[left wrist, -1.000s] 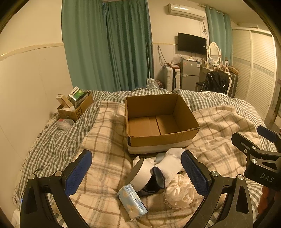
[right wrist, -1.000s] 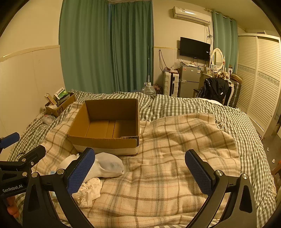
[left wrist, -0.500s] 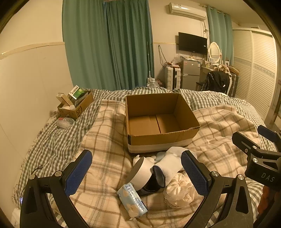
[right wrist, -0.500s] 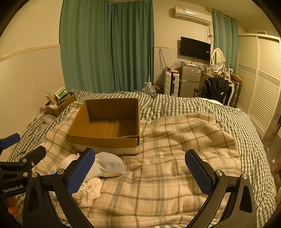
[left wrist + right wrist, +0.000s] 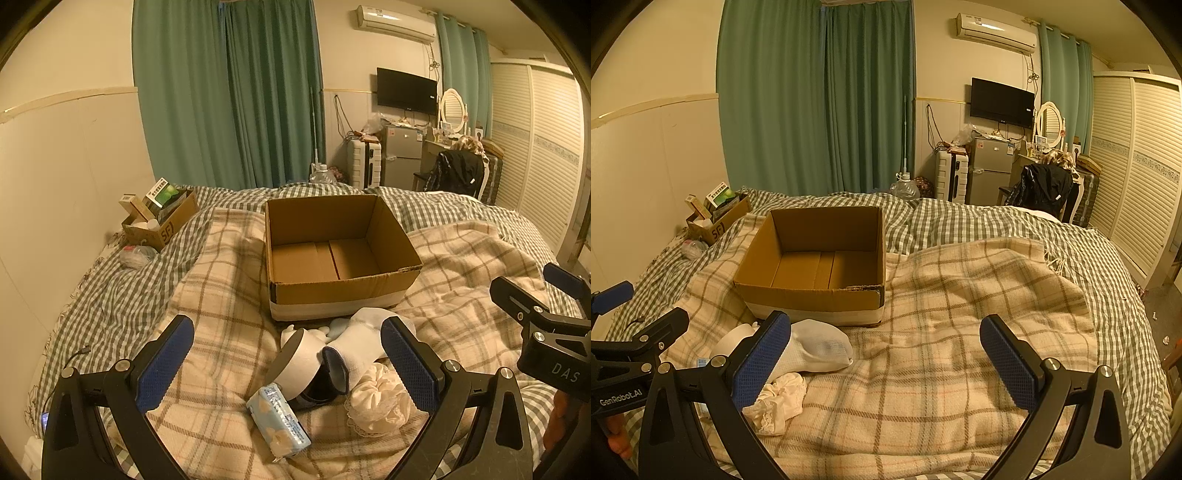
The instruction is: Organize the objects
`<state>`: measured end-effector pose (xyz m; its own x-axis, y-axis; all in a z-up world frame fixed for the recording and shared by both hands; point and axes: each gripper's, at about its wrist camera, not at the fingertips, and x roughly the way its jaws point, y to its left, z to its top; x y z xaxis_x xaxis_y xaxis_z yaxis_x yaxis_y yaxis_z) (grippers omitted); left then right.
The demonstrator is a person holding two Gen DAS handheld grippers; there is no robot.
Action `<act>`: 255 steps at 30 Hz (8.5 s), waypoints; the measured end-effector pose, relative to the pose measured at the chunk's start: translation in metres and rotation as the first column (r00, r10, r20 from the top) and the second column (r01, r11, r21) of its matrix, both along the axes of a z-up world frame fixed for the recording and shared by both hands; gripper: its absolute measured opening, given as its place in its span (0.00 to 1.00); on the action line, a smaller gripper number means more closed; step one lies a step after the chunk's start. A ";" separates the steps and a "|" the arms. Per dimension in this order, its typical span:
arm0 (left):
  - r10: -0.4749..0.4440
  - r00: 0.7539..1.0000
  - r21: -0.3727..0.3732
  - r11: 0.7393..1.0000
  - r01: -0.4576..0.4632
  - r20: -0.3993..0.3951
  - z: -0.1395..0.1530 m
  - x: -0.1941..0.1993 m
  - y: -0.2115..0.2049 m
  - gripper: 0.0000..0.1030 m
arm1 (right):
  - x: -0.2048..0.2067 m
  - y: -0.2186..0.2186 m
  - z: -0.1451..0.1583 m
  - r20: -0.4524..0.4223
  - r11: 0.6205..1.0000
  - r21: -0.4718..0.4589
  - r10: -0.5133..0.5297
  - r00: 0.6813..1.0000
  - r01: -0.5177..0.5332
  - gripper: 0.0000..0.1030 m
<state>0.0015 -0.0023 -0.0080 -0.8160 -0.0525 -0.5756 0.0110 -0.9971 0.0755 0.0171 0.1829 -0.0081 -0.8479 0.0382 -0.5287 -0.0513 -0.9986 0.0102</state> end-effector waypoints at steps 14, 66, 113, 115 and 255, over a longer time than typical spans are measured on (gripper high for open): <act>-0.001 1.000 -0.003 1.000 0.001 -0.006 0.001 0.000 0.001 1.00 | 0.005 -0.003 0.005 -0.013 1.000 0.008 0.008 1.000 -0.008 1.00; -0.085 0.945 0.136 0.990 0.043 0.317 -0.091 -0.019 -0.065 0.19 | -0.029 -0.107 -0.104 0.369 0.939 0.019 0.312 0.876 -0.343 0.56; -0.243 0.937 0.092 0.970 0.227 0.251 -0.058 -0.241 0.010 0.19 | -0.247 -0.034 -0.038 0.153 0.973 -0.039 0.229 0.961 -0.226 0.08; -0.238 0.934 0.104 0.970 0.218 0.266 -0.071 -0.247 0.009 0.19 | -0.257 -0.031 -0.050 0.163 0.973 -0.055 0.229 0.960 -0.223 0.08; -0.275 0.950 0.015 0.961 0.275 0.148 0.019 -0.162 0.008 0.28 | -0.180 -0.038 0.044 0.051 0.960 -0.048 0.278 0.959 -0.276 0.17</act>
<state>-0.1602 0.0056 0.0115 -0.7056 0.1585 -0.6907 -0.2752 -0.9595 0.0610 -0.1632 0.1451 0.0361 -0.7908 -0.2162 -0.5726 0.2257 -0.9726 0.0556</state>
